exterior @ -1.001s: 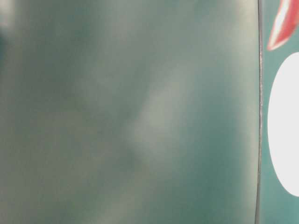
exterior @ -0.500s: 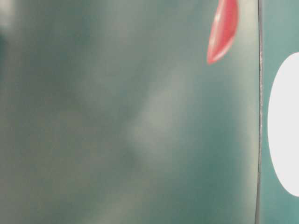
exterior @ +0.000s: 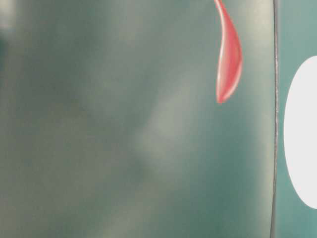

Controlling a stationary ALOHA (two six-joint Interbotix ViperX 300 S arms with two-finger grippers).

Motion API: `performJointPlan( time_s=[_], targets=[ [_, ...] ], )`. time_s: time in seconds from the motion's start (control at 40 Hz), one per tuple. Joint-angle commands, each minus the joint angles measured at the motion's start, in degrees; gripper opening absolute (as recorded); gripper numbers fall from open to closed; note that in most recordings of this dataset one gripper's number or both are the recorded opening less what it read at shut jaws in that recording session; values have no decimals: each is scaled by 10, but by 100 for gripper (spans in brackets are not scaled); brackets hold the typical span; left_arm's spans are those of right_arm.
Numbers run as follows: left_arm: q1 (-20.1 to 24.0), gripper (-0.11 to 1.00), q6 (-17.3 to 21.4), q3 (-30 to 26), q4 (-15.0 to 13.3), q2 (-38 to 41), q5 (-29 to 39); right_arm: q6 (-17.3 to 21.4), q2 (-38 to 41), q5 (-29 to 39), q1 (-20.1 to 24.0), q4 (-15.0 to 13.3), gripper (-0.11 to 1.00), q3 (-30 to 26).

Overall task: Scoop the yellow hexagonal prism block from the bowl with a spoon using the right arm.
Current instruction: 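Lift the pink spoon off its rest with the right gripper, then lower the spoon bowl into the white bowl beside the yellow block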

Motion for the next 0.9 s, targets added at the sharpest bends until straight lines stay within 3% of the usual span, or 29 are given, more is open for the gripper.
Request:
performJointPlan(
  time_s=[0.0,0.45,0.68,0.88],
  targets=[
    [2,0,0,-13,2,-2,-1,-1,4,12,-18,-2,24,-25],
    [2,0,-11,-21,2,-58,117,6,67,112,-108,-2,24,-92],
    [2,0,-11,-23,2,-62,120,0,113,139,-127,-6,24,-127],
    [2,0,-11,-22,2,-62,129,6,161,200,-137,-32,24,-172]
  ],
)
